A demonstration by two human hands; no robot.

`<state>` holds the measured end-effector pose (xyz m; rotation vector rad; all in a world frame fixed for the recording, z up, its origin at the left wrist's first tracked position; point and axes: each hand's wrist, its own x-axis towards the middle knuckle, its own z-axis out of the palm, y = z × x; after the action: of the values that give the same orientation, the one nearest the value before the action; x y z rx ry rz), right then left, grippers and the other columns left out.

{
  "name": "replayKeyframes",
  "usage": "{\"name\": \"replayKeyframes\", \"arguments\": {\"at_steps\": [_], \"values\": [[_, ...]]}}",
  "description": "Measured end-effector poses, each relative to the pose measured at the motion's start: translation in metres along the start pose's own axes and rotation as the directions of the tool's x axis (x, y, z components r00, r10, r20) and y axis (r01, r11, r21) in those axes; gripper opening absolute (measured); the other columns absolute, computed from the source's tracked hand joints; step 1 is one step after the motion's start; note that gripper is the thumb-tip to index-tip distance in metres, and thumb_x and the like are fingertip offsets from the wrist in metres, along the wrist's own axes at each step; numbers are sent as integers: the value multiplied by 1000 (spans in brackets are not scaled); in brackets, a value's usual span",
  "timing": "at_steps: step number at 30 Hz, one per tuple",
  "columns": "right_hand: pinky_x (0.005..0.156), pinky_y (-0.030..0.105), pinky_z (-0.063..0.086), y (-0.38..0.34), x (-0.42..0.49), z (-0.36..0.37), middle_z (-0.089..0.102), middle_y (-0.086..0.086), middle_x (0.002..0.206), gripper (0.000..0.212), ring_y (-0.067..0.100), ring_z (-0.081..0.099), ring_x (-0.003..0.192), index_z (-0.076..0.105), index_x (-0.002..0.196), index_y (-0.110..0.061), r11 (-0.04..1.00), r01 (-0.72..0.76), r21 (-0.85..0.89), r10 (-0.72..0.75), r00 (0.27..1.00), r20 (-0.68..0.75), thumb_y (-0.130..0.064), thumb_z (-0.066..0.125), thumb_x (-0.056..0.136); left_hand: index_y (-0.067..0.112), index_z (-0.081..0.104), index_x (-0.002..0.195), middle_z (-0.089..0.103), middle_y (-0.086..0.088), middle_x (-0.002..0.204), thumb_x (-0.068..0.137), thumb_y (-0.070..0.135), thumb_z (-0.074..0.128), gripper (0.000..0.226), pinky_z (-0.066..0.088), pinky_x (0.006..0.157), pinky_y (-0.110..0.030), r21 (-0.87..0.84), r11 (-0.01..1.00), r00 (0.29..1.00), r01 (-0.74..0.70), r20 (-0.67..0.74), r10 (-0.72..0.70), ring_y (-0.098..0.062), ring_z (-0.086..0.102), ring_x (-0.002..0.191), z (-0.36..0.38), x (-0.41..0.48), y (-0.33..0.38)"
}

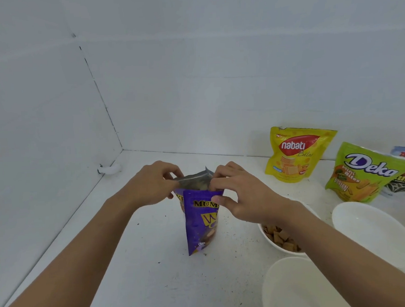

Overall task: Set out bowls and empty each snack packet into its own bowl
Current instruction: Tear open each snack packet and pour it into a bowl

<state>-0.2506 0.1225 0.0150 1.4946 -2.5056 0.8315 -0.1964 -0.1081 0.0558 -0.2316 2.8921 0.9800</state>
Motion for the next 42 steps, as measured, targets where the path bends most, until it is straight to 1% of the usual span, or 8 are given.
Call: {"name": "replayKeyframes", "arguments": {"at_steps": [7, 12, 17, 19, 22, 32, 37, 42], "values": [[77, 14, 34, -4, 5, 12, 59, -11, 99, 13, 11, 44, 98, 63, 88, -20, 981, -136, 141, 148, 985, -83, -21, 75, 85, 24, 71, 91, 71, 4, 91, 91, 10, 51, 24, 57, 72, -38, -130, 990, 995, -59, -87, 48, -13, 69, 67, 26, 3, 3], [82, 18, 38, -10, 3, 25, 63, -12, 99, 13, 10, 44, 97, 69, 93, -22, 980, -136, 148, 150, 985, -85, -30, 74, 85, 22, 73, 96, 69, 5, 98, 98, 15, 50, 24, 44, 60, -18, -175, 983, 984, -57, -177, 25, -8, 64, 86, 47, 6, -4], [73, 28, 34, -4, -2, 16, 53, -21, 86, 14, 8, 38, 88, 64, 93, -26, 992, -124, -11, 123, 990, -69, -40, 63, 90, 16, 77, 88, 71, -3, 72, 94, 15, 60, 17, 45, 48, -22, -213, 977, 994, -31, -106, 8, -14, 62, 52, 24, 8, -13], [73, 29, 26, -7, -2, 13, 48, -20, 85, 13, 8, 34, 88, 63, 96, -26, 988, -116, -106, 110, 992, -58, -38, 59, 92, 13, 77, 89, 74, -6, 75, 93, 13, 63, 15, 49, 48, -25, -222, 974, 998, -34, -65, 20, -24, 69, 62, 18, 10, -13], [76, 29, 21, -15, -2, 12, 48, -19, 88, 11, 8, 32, 92, 62, 99, -25, 979, -106, -175, 100, 994, -38, -35, 59, 94, 13, 76, 93, 75, -3, 85, 92, 13, 63, 13, 50, 51, -21, -238, 971, 998, -24, -61, 10, -16, 73, 69, 18, 11, -13], [89, 38, 32, -35, 5, 16, 64, -18, 106, 17, 12, 41, 109, 61, 104, -34, 960, -91, -264, 65, 992, -104, -30, 64, 88, 20, 66, 115, 73, 2, 108, 103, 36, 46, 28, 60, 87, -39, -504, 858, 994, -103, -84, 71, -14, 73, 95, 39, -20, -30], [97, 38, 28, -48, 18, 17, 65, -14, 120, 41, 14, 44, 116, 52, 128, -36, 964, 4, -266, 13, 998, 63, -27, 66, 90, 24, 64, 117, 73, 6, 112, 93, 44, 47, 35, 60, 87, -33, -595, 794, 993, -121, -63, 104, -10, 71, 104, 46, -38, -41], [89, 30, 29, -54, 32, 26, 65, -10, 115, 31, 17, 54, 110, 53, 124, -33, 970, -13, -244, 36, 995, 90, -21, 54, 96, 34, 61, 114, 73, 20, 104, 104, 27, 46, 20, 60, 83, -27, -649, 753, 994, -109, -57, 95, -4, 69, 104, 58, -43, -49]]}}
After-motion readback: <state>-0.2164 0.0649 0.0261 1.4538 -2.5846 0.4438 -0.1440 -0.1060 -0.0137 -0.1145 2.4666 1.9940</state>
